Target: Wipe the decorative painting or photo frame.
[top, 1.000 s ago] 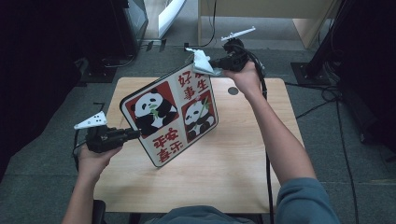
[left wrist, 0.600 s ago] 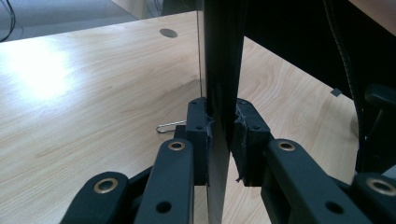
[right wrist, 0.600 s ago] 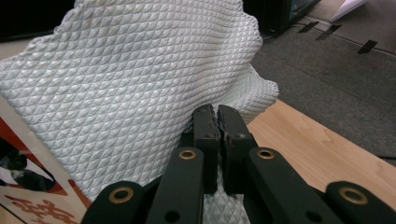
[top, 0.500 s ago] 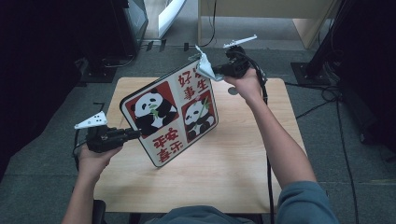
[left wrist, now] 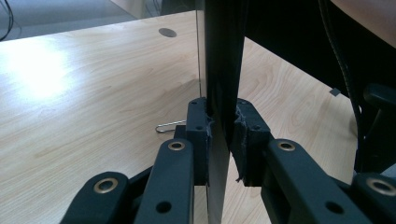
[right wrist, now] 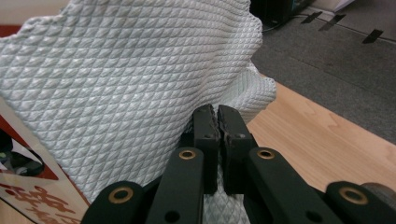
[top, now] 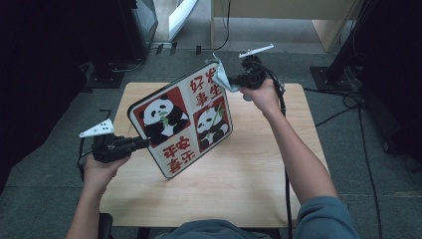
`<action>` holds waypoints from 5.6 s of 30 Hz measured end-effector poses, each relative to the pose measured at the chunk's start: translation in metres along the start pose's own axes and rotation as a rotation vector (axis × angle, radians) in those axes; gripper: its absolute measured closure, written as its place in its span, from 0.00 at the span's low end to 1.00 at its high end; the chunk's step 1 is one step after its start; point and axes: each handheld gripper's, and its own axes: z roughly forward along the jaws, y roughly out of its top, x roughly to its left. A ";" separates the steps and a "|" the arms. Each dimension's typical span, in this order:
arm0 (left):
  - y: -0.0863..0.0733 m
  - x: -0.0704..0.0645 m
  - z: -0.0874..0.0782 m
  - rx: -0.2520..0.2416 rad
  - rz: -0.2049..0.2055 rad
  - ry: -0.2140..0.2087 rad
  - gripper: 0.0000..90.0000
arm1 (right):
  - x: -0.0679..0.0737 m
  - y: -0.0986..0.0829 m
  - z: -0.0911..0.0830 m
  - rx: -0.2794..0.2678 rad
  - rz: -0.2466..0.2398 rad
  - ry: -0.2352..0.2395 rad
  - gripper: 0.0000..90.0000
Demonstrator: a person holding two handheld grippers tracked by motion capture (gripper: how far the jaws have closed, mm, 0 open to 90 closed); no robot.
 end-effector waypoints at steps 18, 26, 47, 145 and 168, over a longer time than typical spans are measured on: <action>0.000 0.001 0.000 0.005 -0.001 -0.005 0.87 | -0.008 -0.026 0.009 0.019 0.030 0.015 0.97; 0.000 0.001 0.000 0.006 0.000 -0.009 0.87 | -0.014 -0.042 0.013 -0.020 0.059 0.045 0.97; 0.000 0.001 0.001 0.004 -0.009 -0.018 0.87 | -0.022 -0.075 0.023 -0.048 0.111 0.058 0.97; -0.003 0.004 -0.009 0.093 0.000 0.010 0.46 | -0.053 -0.171 -0.019 -0.039 0.152 -0.147 0.97; -0.023 0.024 -0.005 0.151 -0.006 0.050 0.43 | -0.090 -0.198 -0.027 -0.009 0.211 -0.271 0.95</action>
